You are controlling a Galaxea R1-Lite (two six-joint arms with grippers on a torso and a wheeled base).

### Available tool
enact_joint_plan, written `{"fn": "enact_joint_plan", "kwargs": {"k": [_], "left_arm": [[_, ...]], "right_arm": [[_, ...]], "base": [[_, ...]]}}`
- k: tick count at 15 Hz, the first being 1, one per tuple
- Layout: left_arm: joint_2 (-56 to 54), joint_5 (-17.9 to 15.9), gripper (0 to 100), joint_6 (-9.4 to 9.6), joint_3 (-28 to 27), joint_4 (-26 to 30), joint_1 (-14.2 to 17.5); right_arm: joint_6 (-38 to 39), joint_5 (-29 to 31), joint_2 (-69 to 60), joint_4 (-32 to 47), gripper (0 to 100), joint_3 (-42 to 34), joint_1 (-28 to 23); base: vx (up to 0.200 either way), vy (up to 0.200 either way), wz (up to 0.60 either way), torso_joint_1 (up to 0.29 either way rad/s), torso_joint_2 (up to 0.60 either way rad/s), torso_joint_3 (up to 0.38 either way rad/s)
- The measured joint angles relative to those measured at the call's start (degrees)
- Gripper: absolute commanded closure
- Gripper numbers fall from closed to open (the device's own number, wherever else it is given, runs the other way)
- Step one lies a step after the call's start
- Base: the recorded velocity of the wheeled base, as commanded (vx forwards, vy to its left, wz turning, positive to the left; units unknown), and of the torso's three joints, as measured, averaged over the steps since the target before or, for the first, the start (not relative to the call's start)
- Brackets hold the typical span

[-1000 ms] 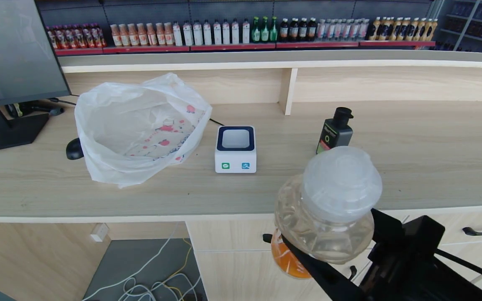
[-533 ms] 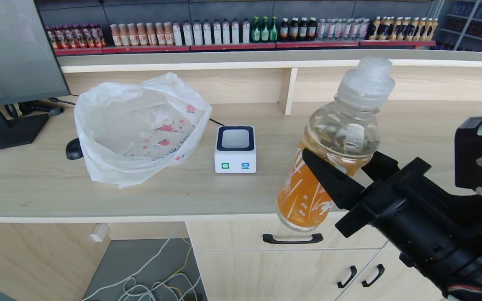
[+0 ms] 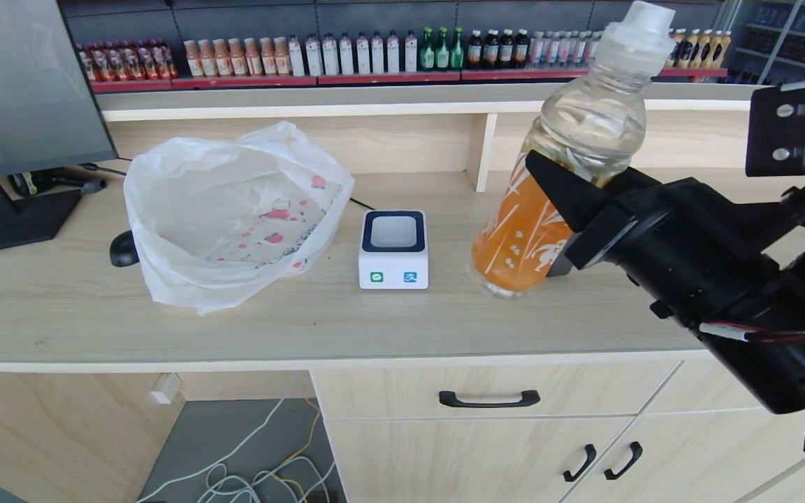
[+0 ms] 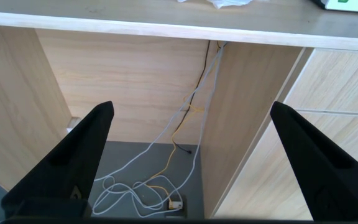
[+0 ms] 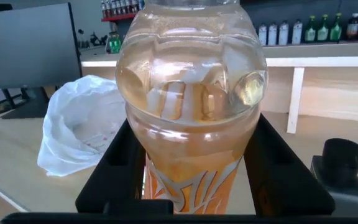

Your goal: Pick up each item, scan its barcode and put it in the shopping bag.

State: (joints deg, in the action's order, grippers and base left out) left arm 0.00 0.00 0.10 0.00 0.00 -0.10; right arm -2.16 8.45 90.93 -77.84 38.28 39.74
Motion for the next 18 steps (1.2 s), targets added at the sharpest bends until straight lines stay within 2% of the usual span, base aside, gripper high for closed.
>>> {"fn": "enact_joint_plan", "kwargs": {"k": [4, 18], "left_arm": [[0.00, 0.00, 0, -0.12, 0.00, 0.00, 0.05], [0.00, 0.00, 0, 0.12, 0.00, 0.00, 0.00]], "right_arm": [[2.40, 0.00, 1.10, -0.52, 100, -0.07, -4.57], [2.84, -0.02, 1.40, -2.13, 100, -3.19, -5.23]], "base": [[0.000, 0.000, 0.00, 0.000, 0.00, 0.000], [0.000, 0.000, 0.00, 0.000, 0.00, 0.000]]}}
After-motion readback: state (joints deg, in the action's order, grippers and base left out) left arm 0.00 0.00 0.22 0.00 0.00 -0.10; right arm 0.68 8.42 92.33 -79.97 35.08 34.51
